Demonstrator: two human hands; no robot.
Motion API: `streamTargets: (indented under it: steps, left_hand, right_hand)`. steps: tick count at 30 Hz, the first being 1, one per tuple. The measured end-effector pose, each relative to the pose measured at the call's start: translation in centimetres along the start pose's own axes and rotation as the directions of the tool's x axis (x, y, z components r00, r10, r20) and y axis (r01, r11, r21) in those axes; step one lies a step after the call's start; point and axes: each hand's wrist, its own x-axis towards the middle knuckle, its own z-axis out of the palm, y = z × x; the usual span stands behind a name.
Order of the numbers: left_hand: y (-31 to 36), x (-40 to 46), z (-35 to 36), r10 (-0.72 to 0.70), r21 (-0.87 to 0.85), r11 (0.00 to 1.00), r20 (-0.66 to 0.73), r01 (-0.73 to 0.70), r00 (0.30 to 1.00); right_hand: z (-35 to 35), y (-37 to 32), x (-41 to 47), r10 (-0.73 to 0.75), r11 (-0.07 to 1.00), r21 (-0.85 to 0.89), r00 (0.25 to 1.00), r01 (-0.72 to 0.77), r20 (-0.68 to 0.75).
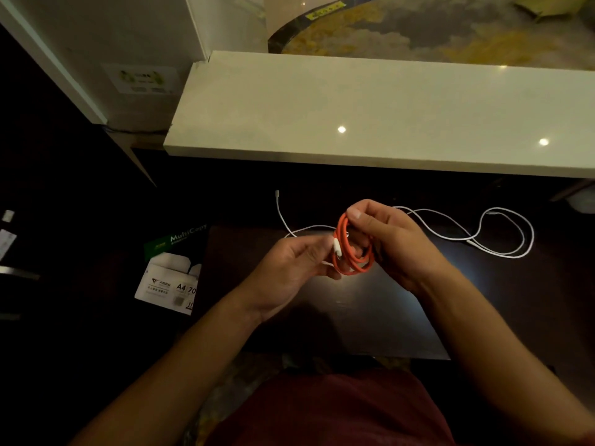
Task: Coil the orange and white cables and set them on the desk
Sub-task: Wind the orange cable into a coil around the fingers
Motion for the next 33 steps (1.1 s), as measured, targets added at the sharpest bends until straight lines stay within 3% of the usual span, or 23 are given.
streamTargets:
  steps: [10, 18, 20, 26, 33]
  left_hand:
    - [0.0, 0.6, -0.1, -0.04, -0.055, 0.998, 0.016, 0.041, 0.999]
    - [0.0, 0.9, -0.8, -0.083, -0.122, 0.986, 0.202, 0.109, 0.976]
    - [0.0, 0.9, -0.9, -0.09, -0.096, 0.989, 0.201, 0.111, 0.975]
    - [0.3, 0.7, -0.6, -0.027, -0.015, 0.999, 0.131, 0.029, 0.991]
    - [0.4, 0.9, -0.4, -0.019, 0.022, 1.0, 0.055, 0.018, 0.998]
  right_hand:
    - [0.0, 0.5, -0.4, 0.066, 0.995, 0.079, 0.997, -0.068, 0.035]
    - [-0.2, 0.6, -0.3, 0.143, 0.949, 0.252, 0.971, -0.19, 0.194]
    - [-0.1, 0.3, -0.5, 0.132, 0.968, 0.19, 0.975, -0.166, 0.181]
    - [-0.8, -0.5, -0.8, -0.005, 0.967, -0.254, 0.998, 0.02, 0.06]
    - [-0.6, -0.8, -0.8, -0.032, 0.952, -0.3, 0.997, 0.052, 0.073]
